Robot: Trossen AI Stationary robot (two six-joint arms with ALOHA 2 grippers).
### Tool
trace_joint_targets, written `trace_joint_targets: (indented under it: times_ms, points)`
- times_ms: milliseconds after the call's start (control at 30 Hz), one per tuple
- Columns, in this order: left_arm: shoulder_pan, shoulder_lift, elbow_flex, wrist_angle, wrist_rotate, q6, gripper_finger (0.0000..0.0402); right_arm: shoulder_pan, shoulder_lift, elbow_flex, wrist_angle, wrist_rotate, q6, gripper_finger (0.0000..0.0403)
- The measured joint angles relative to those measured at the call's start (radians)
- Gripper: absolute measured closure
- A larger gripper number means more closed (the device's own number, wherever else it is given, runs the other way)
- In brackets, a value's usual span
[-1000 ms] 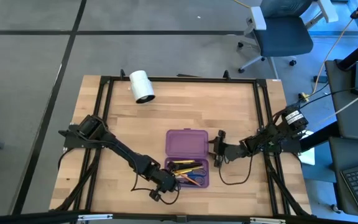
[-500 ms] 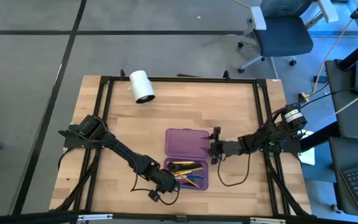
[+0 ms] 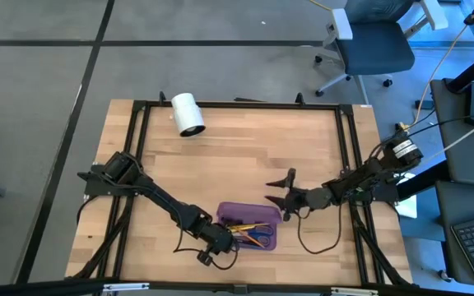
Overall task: Pick & place school supplies into a supply box
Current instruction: Close the purple supply box
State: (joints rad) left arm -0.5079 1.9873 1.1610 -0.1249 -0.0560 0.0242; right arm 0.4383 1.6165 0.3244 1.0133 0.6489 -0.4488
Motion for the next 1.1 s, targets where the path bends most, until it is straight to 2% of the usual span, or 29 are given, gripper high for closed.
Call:
trace_joint_targets:
  times_ms: [167,333,567,1100]
  points:
    - [0.000,0.000,0.000,0.000,-0.013,-0.010,0.0290,0.034,-0.060,0.000,-0.002,-0.047,0.003,0.0178]
    - [0.000,0.000,0.000,0.000,-0.015,-0.036,0.0290,0.060,-0.096,0.000,-0.006,-0.051,0.047,0.0178]
    - [0.000,0.000,0.004,-0.002,-0.004,-0.085,0.0290,0.062,-0.099,0.000,-0.008,-0.079,0.059,0.0178]
    - [-0.007,0.000,0.111,-0.072,0.023,-0.074,0.0290,0.062,-0.099,0.000,-0.009,-0.096,0.059,0.0178]
